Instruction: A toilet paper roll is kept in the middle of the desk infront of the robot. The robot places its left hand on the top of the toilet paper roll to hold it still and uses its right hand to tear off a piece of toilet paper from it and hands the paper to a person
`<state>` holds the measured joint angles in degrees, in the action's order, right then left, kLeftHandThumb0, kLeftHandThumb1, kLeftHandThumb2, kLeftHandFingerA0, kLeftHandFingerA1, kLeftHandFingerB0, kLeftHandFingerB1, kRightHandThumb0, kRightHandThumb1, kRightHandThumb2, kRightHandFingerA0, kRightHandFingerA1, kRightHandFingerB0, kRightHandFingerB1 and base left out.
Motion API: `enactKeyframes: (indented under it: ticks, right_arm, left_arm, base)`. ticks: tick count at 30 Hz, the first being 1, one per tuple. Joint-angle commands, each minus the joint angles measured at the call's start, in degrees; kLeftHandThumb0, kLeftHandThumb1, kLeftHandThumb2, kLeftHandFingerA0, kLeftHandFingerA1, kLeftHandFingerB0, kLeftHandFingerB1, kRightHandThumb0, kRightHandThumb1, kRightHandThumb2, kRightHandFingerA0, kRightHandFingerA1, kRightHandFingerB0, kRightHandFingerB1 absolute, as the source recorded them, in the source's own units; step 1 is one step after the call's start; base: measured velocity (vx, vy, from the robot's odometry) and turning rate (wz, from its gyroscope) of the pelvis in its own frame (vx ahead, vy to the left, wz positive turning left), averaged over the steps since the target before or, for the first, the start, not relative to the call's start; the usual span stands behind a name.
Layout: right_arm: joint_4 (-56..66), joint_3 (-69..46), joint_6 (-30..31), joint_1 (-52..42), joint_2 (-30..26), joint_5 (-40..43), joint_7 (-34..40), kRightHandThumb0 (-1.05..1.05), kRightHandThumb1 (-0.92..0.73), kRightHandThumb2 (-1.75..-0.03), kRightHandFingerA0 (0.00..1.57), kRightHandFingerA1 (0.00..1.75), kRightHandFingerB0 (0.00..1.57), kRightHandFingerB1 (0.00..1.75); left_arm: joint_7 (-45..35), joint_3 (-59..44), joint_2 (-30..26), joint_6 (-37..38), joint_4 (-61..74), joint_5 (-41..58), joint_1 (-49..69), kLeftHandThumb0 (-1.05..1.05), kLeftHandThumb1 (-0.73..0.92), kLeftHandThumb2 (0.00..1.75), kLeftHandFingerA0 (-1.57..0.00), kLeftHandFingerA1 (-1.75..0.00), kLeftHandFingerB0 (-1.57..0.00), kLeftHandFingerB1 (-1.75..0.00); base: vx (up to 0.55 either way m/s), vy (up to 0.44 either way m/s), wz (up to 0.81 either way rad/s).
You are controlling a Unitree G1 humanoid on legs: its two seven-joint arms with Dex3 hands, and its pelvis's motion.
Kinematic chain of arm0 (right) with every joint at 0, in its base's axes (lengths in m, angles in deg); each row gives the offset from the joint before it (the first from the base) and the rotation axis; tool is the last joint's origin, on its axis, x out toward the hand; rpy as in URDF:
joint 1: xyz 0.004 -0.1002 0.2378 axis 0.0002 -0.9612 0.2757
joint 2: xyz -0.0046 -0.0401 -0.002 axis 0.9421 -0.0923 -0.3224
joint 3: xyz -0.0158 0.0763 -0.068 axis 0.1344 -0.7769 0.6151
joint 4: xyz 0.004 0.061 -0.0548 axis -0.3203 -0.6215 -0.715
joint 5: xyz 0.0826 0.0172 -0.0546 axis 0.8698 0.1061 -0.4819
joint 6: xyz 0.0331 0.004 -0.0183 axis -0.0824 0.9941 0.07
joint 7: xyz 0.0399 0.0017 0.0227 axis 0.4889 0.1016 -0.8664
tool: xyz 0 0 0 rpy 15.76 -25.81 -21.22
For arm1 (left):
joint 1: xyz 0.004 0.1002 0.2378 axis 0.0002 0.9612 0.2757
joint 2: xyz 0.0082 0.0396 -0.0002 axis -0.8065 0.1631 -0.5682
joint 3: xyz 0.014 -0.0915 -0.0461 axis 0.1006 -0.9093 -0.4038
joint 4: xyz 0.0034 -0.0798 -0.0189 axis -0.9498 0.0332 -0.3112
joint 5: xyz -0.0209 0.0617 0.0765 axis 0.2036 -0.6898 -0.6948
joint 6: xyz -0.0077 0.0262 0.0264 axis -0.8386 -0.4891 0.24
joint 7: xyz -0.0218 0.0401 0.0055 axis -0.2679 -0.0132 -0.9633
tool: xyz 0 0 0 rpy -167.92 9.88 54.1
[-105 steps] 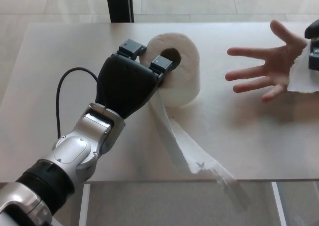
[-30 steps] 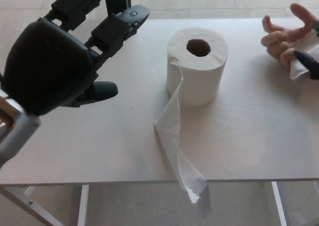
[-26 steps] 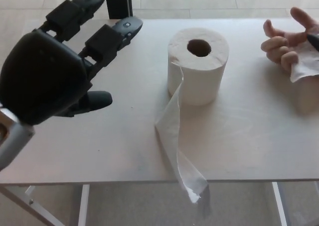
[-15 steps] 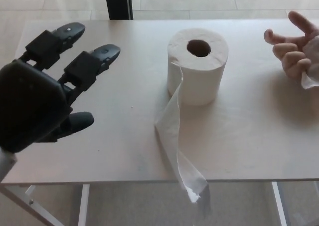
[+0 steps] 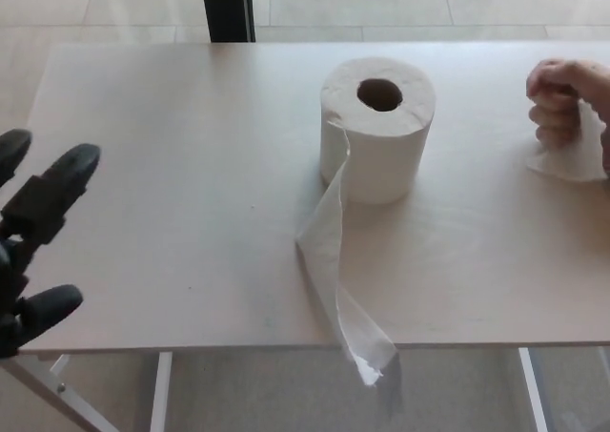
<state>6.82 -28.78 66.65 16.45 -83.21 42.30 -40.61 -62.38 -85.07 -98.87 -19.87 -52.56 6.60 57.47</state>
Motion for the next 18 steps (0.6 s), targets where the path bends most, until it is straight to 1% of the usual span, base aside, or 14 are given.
enactKeyframes:
  ticks: [1,2,3,4,5,6,8,9,11,12,13,14,16,18]
  right_arm:
    - [-32.4,-31.8,-51.2,-40.1,12.7,19.4,1.0,-0.57,-0.75,-0.63,0.69,0.47,0.59,0.40]
    - [-35.2,-31.8,-51.5,-40.5,11.5,19.0,2.3,-0.55,-0.73,-0.63,0.68,0.47,0.60,0.41]
    - [-35.7,-31.9,-51.3,-40.6,11.2,19.2,2.3,-0.55,-0.73,-0.63,0.68,0.47,0.60,0.41]
    - [-37.1,-32.1,-50.9,-40.8,10.8,19.3,3.0,-0.53,-0.72,-0.62,0.71,0.51,0.62,0.43]
    - [-40.0,-32.2,-50.9,-41.0,10.4,19.5,4.1,-0.49,-0.72,-0.62,0.74,0.55,0.63,0.44]
    - [-41.6,-32.2,-51.3,-40.9,10.2,20.0,3.9,-0.47,-0.72,-0.62,0.76,0.55,0.64,0.45]
    - [-42.9,-32.2,-51.4,-40.7,10.0,20.7,3.1,-0.47,-0.72,-0.62,0.76,0.55,0.64,0.45]
    - [-45.9,-28.8,-48.1,-41.9,8.4,17.7,4.1,-0.43,-0.76,-0.63,0.83,0.57,0.67,0.44]
    - [-47.5,-26.8,-46.0,-42.3,7.2,16.3,3.9,-0.43,-0.76,-0.63,0.83,0.57,0.67,0.44]
    - [-47.9,-25.6,-42.6,-42.2,6.3,15.6,3.3,-0.45,-0.77,-0.63,0.84,0.58,0.67,0.44]
    - [-48.0,-24.2,-39.5,-42.1,5.3,14.7,2.1,-0.49,-0.78,-0.64,0.81,0.57,0.64,0.45]
    - [-49.1,-22.0,-35.5,-41.1,3.3,12.7,2.8,-0.46,-0.78,-0.63,0.78,0.55,0.65,0.48]
    - [-51.8,-19.6,-32.7,-39.3,0.7,10.8,3.8,-0.46,-0.77,-0.63,0.76,0.55,0.66,0.48]
    - [-55.6,-18.3,-25.8,-33.8,-3.1,11.1,1.0,-0.47,-0.73,-0.62,0.78,0.63,0.69,0.49]
  left_arm:
    - [8.4,-35.8,13.0,18.0,-31.0,37.4,20.7,-0.46,0.74,0.67,0.00,0.00,0.00,0.00]
    - [10.1,-35.5,12.4,19.5,-39.8,36.1,20.0,-0.49,0.76,0.62,0.00,0.00,0.00,0.00]
    - [10.5,-35.4,12.2,19.9,-42.0,35.8,19.8,-0.49,0.76,0.62,0.00,0.00,0.00,0.00]
    - [10.9,-35.3,11.5,21.2,-48.8,36.1,18.0,-0.59,0.80,0.63,0.00,0.00,0.00,0.00]
    - [10.5,-35.8,10.1,21.0,-61.0,36.8,14.8,-0.92,0.61,0.89,0.00,-0.20,0.00,-0.16]
    - [8.3,-36.8,10.0,16.9,-64.3,37.9,14.1,-0.94,0.59,0.85,0.00,-0.16,0.00,-0.10]
    - [6.3,-37.8,10.0,14.7,-66.7,39.1,13.7,-0.94,0.59,0.85,0.00,-0.16,0.00,-0.10]
    - [4.7,-40.8,18.0,6.8,-53.4,43.8,19.3,-0.46,0.59,0.78,0.00,-0.22,0.00,0.00]
    - [4.3,-41.5,20.3,3.3,-50.1,44.4,20.9,-0.46,0.59,0.78,0.00,-0.22,0.00,0.00]
    - [4.1,-42.1,19.3,2.2,-54.1,44.1,19.4,-0.44,0.60,0.80,0.00,-0.20,0.00,0.00]
    - [8.1,-41.7,18.7,0.2,-56.8,40.8,18.7,-0.39,0.70,0.62,0.00,-0.27,0.00,-0.20]
    - [9.6,-42.3,18.7,-3.4,-58.3,40.3,17.4,-0.46,0.59,0.78,0.00,-0.34,0.00,-0.17]
    - [9.5,-43.6,18.5,-5.6,-60.5,40.8,15.9,-0.46,0.60,0.78,0.00,-0.32,0.00,-0.15]
    - [9.3,-43.9,16.0,-11.7,-62.1,39.2,13.8,-0.52,0.65,0.80,0.00,-0.25,0.00,-0.07]
  base:
    - [0.00,0.000,0.00]
    - [0.00,0.000,0.00]
    - [0.00,0.000,0.00]
    - [0.00,0.000,0.00]
    - [0.00,0.000,0.00]
    - [0.00,0.000,0.00]
    - [0.00,0.000,0.00]
    - [0.00,0.000,0.00]
    - [0.00,0.000,0.00]
    - [0.00,0.000,0.00]
    - [0.00,0.000,0.00]
    - [0.00,0.000,0.00]
    - [0.00,0.000,0.00]
    - [0.00,0.000,0.00]
